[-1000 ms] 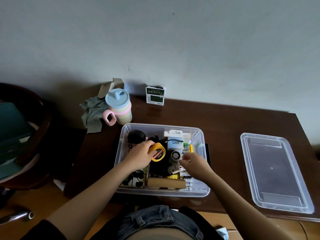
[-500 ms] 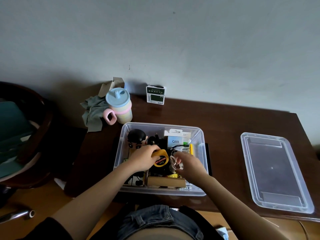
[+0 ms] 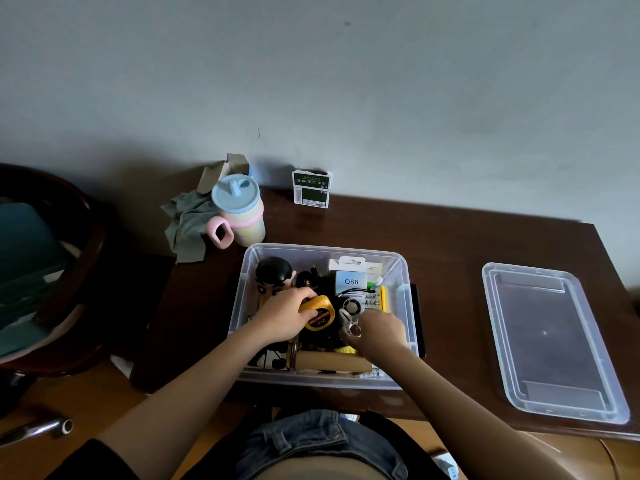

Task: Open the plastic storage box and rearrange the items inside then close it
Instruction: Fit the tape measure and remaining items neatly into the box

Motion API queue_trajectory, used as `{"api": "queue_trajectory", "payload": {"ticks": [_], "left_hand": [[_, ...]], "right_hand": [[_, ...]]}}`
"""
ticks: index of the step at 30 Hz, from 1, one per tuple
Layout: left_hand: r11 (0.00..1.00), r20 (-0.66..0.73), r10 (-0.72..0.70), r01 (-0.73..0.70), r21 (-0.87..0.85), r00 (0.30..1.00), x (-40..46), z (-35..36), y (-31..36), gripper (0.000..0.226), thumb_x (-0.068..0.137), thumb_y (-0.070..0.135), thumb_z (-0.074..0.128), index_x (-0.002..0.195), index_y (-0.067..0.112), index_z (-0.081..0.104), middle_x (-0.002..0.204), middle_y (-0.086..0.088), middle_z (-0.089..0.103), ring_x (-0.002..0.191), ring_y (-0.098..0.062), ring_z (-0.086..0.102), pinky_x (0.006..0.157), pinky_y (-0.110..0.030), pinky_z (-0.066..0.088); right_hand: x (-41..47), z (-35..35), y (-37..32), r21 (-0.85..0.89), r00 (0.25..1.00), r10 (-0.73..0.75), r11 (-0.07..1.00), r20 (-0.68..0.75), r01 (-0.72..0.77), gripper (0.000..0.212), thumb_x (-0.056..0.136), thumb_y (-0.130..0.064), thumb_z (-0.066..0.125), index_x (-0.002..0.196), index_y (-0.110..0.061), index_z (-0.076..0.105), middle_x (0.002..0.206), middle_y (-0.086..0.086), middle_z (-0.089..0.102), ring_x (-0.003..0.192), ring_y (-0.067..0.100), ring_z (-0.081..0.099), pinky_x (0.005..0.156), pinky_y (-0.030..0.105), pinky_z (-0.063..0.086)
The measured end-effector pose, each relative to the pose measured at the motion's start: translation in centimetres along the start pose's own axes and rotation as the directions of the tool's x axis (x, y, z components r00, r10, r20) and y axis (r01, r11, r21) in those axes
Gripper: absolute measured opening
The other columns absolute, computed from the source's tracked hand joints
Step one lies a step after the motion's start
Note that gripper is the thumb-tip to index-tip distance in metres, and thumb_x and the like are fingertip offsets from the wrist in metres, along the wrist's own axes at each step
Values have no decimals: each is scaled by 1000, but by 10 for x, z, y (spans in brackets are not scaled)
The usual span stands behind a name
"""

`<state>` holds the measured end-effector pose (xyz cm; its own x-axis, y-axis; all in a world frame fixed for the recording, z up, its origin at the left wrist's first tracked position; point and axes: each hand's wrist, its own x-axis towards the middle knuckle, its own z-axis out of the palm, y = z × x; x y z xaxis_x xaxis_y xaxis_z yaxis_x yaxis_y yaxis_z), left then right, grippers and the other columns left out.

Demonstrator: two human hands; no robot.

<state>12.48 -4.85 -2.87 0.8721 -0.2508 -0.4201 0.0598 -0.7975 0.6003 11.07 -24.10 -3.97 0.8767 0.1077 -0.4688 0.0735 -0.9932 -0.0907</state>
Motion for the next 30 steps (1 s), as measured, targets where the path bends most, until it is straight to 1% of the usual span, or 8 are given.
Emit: {"api": "queue_trajectory", "payload": {"ticks": [4,7,15,20,22,24,26,30], "left_hand": [[1000,-13,6,-6,-13,1000,0,-2,0,33,93,30,58,125,24,54,116,1,61,96,-14,60,79,-27,48],[1000,-19,3,-3,-15,1000,-1,-4,-1,33,93,31,57,126,24,54,119,1,59,98,-14,59,77,-26,46],[998,-10,3,-4,-58,1000,-1,-3,-5,32,93,30,58,124,24,54,119,2,59,96,-10,57,76,-22,43],[993,-10,0,-1,-120,1000,-1,-5,-4,29,92,26,60,121,23,56,115,3,60,98,-12,57,80,-25,44],[988,-14,11,-13,-155,1000,-1,-8,-4,28,91,25,61,118,23,57,112,4,59,99,-11,55,80,-22,42],[981,-25,34,-38,-192,999,-1,-11,-5,22,90,24,63,111,27,58,104,9,58,96,-9,55,76,-18,41],[970,-36,59,-66,-236,998,-1,-15,-3,21,88,22,65,104,33,57,96,16,57,93,-9,56,77,-19,43],[941,-67,122,-137,-309,990,0,-20,2,21,85,20,69,101,33,63,94,14,63,89,-12,61,82,-28,49]], "right_hand": [[-1,-3,-5,-60,1000,-2,998,-9,2,46,87,-48,54,54,-19,43,54,-5,41,54,15,45,41,21,24],[-1,-5,-7,-74,1000,6,997,3,-6,30,86,-42,60,72,-16,62,67,-3,53,63,16,52,47,21,35],[-5,-15,-4,-44,1000,4,999,31,-2,28,89,-40,59,93,-14,68,97,2,67,89,21,65,62,26,44],[-15,-35,2,-39,999,38,999,35,-37,33,84,-45,66,73,-17,50,92,2,62,85,20,61,62,26,41],[-18,-45,4,1,998,40,999,-53,-40,34,82,-49,66,84,-17,55,90,-1,63,81,18,60,59,25,40],[-19,-53,3,121,980,-13,992,-197,38,34,82,-48,65,100,-20,58,97,-4,64,84,16,61,60,26,44],[-16,-56,0,179,942,-143,963,-302,204,42,82,-44,66,116,-23,53,113,-6,58,102,15,55,71,29,49],[-4,-58,-9,179,904,-326,907,-278,382,50,84,-40,65,129,-25,51,127,-5,54,119,16,42,88,31,46]]}}
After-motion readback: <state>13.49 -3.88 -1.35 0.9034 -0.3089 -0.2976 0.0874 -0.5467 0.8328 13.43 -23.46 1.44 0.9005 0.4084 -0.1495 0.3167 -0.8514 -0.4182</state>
